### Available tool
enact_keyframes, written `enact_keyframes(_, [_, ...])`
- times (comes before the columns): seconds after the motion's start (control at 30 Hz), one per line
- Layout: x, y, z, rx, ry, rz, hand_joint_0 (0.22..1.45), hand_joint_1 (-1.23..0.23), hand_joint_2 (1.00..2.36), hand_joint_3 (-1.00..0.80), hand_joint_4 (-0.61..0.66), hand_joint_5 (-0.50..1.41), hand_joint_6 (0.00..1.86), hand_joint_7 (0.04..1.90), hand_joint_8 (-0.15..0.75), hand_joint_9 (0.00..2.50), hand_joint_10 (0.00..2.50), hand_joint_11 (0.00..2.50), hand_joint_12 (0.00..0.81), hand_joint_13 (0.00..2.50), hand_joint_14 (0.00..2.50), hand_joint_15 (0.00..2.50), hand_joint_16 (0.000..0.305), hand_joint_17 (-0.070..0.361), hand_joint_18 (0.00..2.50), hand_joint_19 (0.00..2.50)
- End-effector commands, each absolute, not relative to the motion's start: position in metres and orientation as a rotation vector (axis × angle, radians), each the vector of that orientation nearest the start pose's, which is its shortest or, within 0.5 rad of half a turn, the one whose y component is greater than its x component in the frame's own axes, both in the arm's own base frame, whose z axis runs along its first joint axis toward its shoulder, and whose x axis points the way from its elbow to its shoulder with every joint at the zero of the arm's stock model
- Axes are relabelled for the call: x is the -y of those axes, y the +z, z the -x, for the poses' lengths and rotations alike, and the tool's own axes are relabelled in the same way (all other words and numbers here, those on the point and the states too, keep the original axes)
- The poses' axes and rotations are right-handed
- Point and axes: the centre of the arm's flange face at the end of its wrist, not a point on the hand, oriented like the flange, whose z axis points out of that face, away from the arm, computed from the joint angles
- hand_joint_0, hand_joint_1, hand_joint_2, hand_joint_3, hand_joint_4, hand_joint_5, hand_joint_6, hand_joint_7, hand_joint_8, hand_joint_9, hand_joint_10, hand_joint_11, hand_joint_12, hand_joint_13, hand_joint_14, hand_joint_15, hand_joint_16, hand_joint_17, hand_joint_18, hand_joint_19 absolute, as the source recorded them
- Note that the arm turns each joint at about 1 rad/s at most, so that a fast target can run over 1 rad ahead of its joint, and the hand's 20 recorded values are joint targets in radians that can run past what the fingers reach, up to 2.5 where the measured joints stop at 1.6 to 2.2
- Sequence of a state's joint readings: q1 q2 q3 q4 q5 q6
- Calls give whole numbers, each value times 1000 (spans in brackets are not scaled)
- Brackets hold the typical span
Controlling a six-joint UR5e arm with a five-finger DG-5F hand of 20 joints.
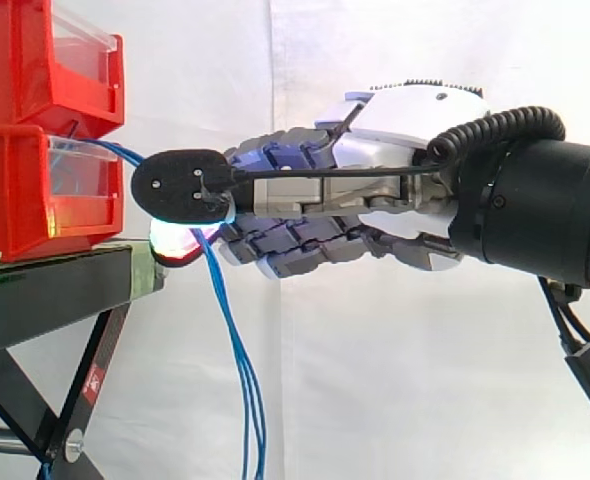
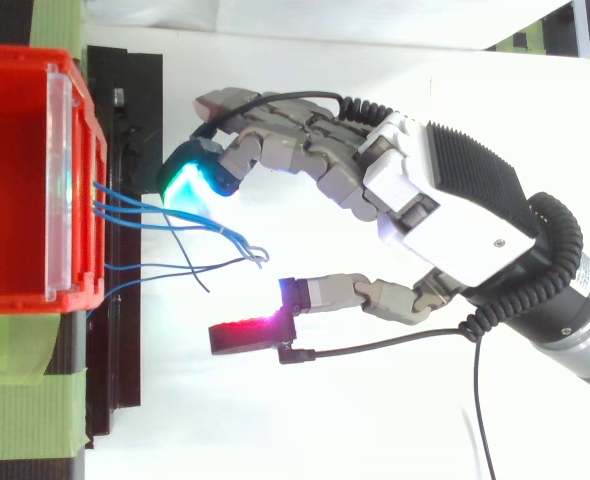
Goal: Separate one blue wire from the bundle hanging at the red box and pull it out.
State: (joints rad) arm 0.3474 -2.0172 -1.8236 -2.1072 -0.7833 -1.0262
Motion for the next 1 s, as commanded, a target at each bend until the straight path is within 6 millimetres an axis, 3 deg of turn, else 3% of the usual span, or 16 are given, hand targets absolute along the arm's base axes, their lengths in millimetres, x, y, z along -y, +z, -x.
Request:
enact_keyframes(0.0, [-6,222,-617,-1086,268,-788,562,-676,1000,-500,328,-120,502,1139,339,460,2,61,396,379,5,191,52,117,465,166])
enact_keyframes(0.27, [-6,222,-617,-1086,267,-789,569,-675,1000,-500,297,-98,501,1257,348,509,2,87,400,426,6,203,51,115,515,188])
enact_keyframes(0.97, [-6,222,-617,-1086,267,-789,584,-613,1000,-493,284,-86,503,1268,357,588,3,120,400,495,9,234,49,111,578,230])
